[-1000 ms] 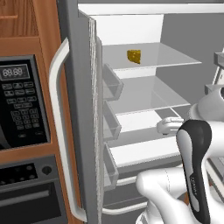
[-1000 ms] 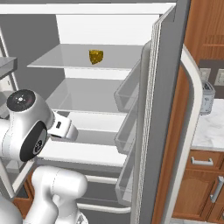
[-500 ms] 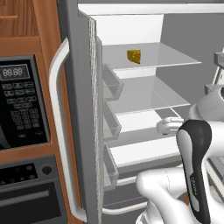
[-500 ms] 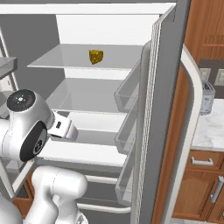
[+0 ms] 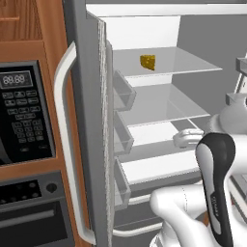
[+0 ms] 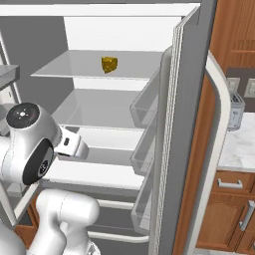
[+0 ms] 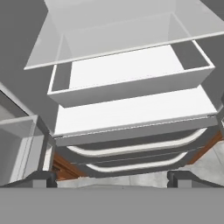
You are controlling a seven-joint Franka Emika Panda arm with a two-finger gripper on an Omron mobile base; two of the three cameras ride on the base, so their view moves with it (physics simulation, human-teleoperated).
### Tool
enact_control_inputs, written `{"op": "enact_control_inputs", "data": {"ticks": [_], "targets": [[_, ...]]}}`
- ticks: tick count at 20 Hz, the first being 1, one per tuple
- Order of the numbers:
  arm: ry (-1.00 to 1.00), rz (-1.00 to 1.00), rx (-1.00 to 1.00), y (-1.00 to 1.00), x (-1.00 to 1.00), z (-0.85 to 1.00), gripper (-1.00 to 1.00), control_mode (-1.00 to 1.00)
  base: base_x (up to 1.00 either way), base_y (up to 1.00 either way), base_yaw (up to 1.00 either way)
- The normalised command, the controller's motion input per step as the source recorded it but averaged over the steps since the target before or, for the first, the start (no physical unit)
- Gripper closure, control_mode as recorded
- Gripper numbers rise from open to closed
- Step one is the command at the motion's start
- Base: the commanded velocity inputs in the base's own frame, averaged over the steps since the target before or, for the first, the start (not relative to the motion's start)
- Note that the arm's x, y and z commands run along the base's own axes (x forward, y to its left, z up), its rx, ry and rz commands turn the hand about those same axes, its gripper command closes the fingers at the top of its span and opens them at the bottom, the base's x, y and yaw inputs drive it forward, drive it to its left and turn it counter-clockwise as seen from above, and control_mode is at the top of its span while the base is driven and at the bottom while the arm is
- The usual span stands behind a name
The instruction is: Retrieve the sausage and cheese from the fridge and place them on the cutting board on the counter.
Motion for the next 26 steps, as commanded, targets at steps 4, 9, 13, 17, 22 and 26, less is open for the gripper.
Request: {"op": "enact_control_inputs", "data": {"ticks": [4, 9, 13, 17, 22, 26], "targets": [[-0.32, 0.0, 0.0, 0.01, 0.0, 0.5, -1.0, -1.0, 0.0, 0.0, 0.0], [-0.31, -0.01, -0.02, 0.01, 0.04, 0.64, -1.0, -1.0, 0.0, 0.0, 0.0], [-0.12, -0.06, -0.1, 0.05, 0.11, 0.7, -1.0, -1.0, 0.0, 0.0, 0.0], [0.0, -0.05, -0.06, 0.01, 0.2, 0.65, -1.0, -1.0, 0.0, 0.0, 0.0], [-0.01, -0.04, -0.01, -0.01, 0.28, 0.55, -1.0, -1.0, 0.0, 0.0, 0.0], [-0.03, 0.0, 0.0, -0.04, 0.33, 0.45, -1.0, -1.0, 0.0, 0.0, 0.0]]}}
